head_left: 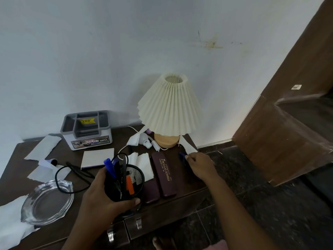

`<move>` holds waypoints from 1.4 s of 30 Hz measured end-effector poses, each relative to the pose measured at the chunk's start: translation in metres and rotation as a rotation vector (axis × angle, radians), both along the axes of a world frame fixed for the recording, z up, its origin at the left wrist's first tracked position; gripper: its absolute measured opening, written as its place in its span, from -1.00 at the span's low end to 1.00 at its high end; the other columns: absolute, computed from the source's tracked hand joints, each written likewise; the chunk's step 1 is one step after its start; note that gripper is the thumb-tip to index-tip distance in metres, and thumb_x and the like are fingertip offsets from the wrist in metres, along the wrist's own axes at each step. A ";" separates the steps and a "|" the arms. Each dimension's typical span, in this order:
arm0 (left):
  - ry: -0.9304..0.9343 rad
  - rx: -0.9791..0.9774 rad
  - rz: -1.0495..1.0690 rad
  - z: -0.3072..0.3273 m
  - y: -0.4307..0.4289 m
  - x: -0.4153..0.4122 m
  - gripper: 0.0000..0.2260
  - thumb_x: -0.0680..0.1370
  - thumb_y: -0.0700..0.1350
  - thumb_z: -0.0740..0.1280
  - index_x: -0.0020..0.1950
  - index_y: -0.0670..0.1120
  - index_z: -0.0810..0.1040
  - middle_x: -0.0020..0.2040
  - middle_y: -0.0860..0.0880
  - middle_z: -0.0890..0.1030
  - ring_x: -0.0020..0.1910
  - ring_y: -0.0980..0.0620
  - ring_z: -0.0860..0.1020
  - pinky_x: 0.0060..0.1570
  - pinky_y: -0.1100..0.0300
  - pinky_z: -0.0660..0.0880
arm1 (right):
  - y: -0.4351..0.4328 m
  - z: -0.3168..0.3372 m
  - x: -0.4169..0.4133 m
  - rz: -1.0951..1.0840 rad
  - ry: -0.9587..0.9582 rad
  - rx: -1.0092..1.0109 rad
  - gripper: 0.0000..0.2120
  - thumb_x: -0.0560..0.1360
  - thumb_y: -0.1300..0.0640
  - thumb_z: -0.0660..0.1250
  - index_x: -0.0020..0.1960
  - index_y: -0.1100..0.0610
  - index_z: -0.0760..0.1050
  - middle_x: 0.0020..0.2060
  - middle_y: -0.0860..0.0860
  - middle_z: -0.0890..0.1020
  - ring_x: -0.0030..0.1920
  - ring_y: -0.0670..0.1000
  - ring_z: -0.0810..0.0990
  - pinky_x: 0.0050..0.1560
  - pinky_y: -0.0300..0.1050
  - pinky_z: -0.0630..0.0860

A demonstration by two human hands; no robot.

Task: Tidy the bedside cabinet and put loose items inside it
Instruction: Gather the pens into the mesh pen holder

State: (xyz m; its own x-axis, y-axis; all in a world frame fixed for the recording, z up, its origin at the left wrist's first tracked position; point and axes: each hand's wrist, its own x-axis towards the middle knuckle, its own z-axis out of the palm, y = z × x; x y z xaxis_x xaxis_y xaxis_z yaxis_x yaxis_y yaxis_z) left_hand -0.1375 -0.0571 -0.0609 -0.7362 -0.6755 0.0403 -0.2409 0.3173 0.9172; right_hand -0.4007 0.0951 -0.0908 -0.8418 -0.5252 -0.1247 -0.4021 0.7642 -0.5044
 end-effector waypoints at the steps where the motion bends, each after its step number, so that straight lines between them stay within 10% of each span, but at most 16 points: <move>1: -0.001 -0.001 -0.002 0.000 -0.001 0.000 -0.27 0.01 0.00 0.65 -0.01 0.44 0.35 -0.08 0.21 0.58 -0.09 0.34 0.52 -0.16 0.46 0.34 | 0.000 0.000 -0.001 0.003 0.000 -0.012 -0.67 0.59 0.01 0.17 -0.27 0.13 0.51 -0.36 0.03 0.52 -0.35 -0.05 0.44 -0.42 -0.22 0.25; 26: -0.020 -0.060 0.005 -0.001 -0.004 0.007 -0.18 0.07 -0.02 0.65 0.24 0.14 0.35 -0.03 0.20 0.52 -0.04 0.30 0.47 -0.14 0.45 0.32 | -0.002 -0.007 -0.009 -0.242 0.098 -0.258 -0.72 0.54 0.20 0.25 0.20 0.26 0.55 0.15 0.15 0.60 0.16 0.10 0.55 0.15 -0.10 0.46; 36: -0.032 -0.083 0.022 0.001 -0.006 0.010 -0.23 0.07 -0.02 0.65 0.15 0.21 0.32 -0.07 0.21 0.52 -0.08 0.32 0.47 -0.19 0.46 0.31 | -0.009 -0.008 0.000 -0.050 0.120 -0.281 -0.83 0.42 0.36 0.30 -0.22 0.12 0.57 -0.21 -0.01 0.61 -0.22 -0.17 0.49 -0.18 -0.35 0.40; 42: -0.049 -0.105 0.011 0.001 -0.008 0.011 -0.24 0.08 0.02 0.64 0.12 0.27 0.27 -0.07 0.26 0.48 -0.09 0.35 0.45 -0.21 0.49 0.29 | -0.011 -0.010 0.000 -0.070 0.022 -0.334 -0.81 0.48 0.34 0.23 -0.04 0.10 0.51 -0.28 -0.04 0.54 -0.24 -0.08 0.51 -0.24 -0.27 0.45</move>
